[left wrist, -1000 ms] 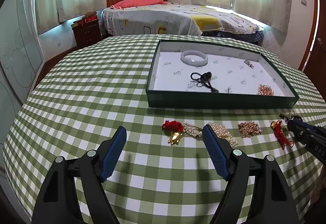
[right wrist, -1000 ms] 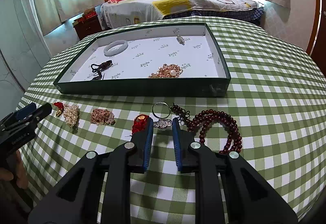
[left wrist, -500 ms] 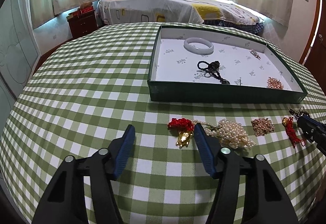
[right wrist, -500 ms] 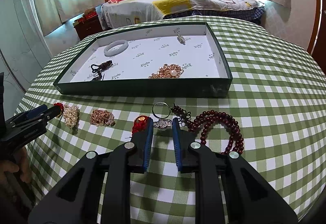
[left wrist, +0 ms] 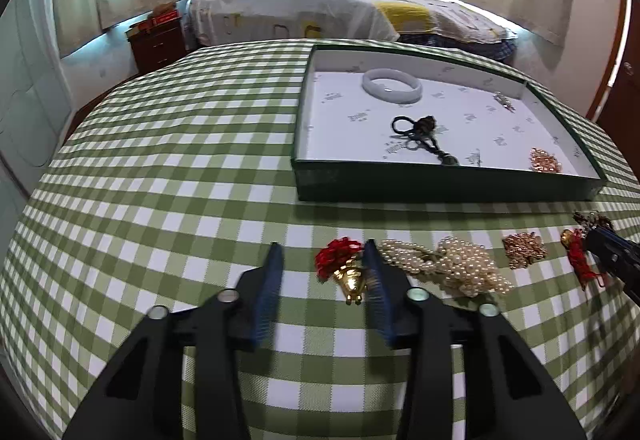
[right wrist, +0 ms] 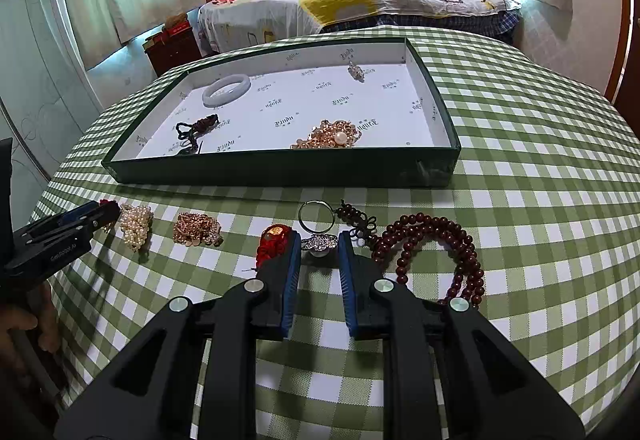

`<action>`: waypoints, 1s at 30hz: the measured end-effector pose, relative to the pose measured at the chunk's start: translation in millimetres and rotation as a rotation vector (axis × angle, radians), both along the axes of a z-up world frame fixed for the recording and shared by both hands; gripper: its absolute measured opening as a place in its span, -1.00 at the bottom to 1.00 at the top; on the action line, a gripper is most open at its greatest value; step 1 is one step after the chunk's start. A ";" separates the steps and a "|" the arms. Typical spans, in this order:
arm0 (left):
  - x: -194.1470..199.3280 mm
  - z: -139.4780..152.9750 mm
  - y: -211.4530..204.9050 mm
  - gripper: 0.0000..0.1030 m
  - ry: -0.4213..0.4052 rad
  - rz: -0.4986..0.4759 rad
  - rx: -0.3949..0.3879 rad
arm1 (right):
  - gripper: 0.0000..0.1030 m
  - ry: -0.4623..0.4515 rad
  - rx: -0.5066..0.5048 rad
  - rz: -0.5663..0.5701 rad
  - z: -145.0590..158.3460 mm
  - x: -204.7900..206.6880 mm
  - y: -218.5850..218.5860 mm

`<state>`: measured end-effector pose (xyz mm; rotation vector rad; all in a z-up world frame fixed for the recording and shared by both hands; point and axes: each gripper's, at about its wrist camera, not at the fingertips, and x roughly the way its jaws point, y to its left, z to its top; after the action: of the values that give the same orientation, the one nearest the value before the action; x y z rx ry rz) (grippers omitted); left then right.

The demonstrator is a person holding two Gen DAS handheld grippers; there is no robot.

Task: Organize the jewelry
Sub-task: 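Close the left tool on the red-and-gold pendant while the right tool hovers over the red tassel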

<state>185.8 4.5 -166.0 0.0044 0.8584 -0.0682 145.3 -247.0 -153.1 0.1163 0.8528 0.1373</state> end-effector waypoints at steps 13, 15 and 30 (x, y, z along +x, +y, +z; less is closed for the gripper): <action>0.2 2.0 2.8 -0.74 0.008 -0.021 -0.070 | -0.63 0.004 0.008 -0.001 -3.3 1.2 -0.2; -1.9 2.7 2.8 -0.77 0.004 -0.025 -0.080 | -0.63 0.003 0.008 0.000 -3.2 0.9 0.2; -21.4 19.4 5.7 -0.81 -0.046 -0.038 -0.091 | -0.63 -0.020 0.003 0.002 3.4 -4.6 1.2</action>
<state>164.4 10.2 -146.6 -0.0624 0.8088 -0.1423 140.7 -245.8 -149.7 0.1166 0.8333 0.1418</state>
